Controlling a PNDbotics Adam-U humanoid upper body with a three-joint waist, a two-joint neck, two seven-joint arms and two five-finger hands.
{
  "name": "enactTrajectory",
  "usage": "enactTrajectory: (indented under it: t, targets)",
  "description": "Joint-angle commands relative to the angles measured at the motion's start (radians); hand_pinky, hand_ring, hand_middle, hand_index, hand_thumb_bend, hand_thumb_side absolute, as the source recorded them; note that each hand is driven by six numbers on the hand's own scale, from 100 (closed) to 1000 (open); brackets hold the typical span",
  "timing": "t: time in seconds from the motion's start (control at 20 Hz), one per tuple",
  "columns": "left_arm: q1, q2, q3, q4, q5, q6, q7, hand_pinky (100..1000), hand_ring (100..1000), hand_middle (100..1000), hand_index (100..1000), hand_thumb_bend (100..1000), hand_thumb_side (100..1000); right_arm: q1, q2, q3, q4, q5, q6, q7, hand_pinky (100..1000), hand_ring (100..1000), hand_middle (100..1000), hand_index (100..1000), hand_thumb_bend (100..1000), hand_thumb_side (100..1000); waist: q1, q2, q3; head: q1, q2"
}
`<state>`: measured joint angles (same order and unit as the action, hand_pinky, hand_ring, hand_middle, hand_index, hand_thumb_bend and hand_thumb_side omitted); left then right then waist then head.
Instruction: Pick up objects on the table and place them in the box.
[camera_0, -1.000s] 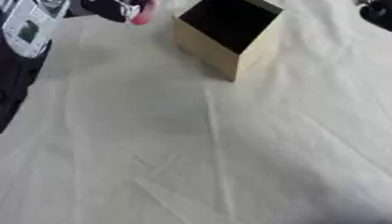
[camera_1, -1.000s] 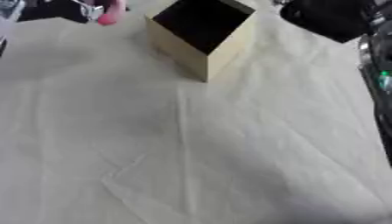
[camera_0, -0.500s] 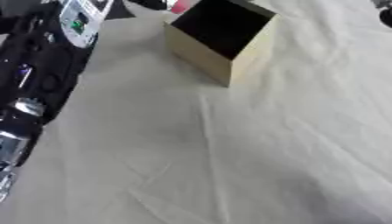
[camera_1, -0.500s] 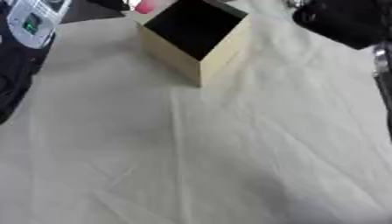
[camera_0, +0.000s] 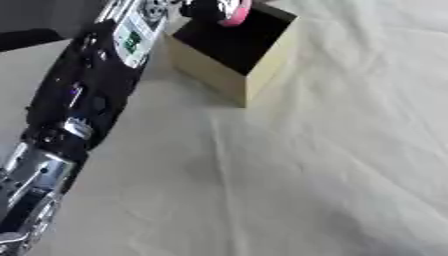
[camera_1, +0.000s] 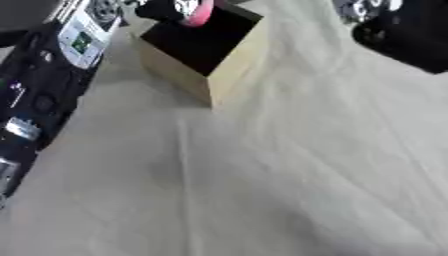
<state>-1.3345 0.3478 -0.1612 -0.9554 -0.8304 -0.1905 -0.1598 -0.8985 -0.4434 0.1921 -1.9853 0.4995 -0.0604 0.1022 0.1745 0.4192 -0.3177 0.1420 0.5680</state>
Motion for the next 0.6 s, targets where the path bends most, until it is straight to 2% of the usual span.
enactTrajectory:
  t: [0.05,0.3,0.4,0.45,0.5,0.55,0.6]
  targets:
    - [-0.029,0.008,0.016,0.014,-0.015,-0.011,0.017,246,447,431,491,100,250,-0.02,-0.001,-0.001,-0.015,-0.012,-0.005,0.001,880,771,745,879,100,869,-0.004,-0.019,-0.005,0.009,-0.018]
    - [-0.025,0.004,0.019,0.045,-0.061,-0.016,0.038,265,459,451,502,100,184,-0.024,0.01,0.001,-0.015,-0.018,-0.008,0.003,878,770,744,879,100,871,0.007,-0.01,-0.017,0.016,-0.028]
    - [-0.022,0.006,0.026,0.064,-0.09,-0.008,0.061,304,482,481,530,100,145,-0.027,0.014,0.002,-0.015,-0.02,-0.01,0.004,878,770,744,879,100,871,0.01,-0.007,-0.022,0.019,-0.034]
    - [-0.02,0.006,0.028,0.072,-0.105,-0.009,0.07,371,528,529,574,100,157,-0.027,0.014,0.002,-0.015,-0.021,-0.01,0.004,878,769,744,879,100,871,0.011,-0.006,-0.023,0.019,-0.035]
    - [-0.017,0.005,0.029,0.078,-0.12,-0.016,0.073,398,547,543,594,100,176,-0.025,0.012,0.001,-0.015,-0.02,-0.009,0.004,877,769,744,879,100,871,0.011,-0.006,-0.022,0.018,-0.034]
    - [-0.015,0.004,0.029,0.083,-0.134,-0.025,0.071,477,607,604,662,152,257,-0.022,0.011,-0.001,-0.015,-0.02,-0.008,0.003,877,769,743,880,100,872,0.011,-0.007,-0.019,0.016,-0.032]
    - [-0.012,0.003,0.027,0.088,-0.147,-0.037,0.063,513,635,626,685,183,272,-0.019,0.01,-0.003,-0.015,-0.02,-0.006,0.002,877,769,743,880,100,872,0.011,-0.007,-0.017,0.016,-0.029]
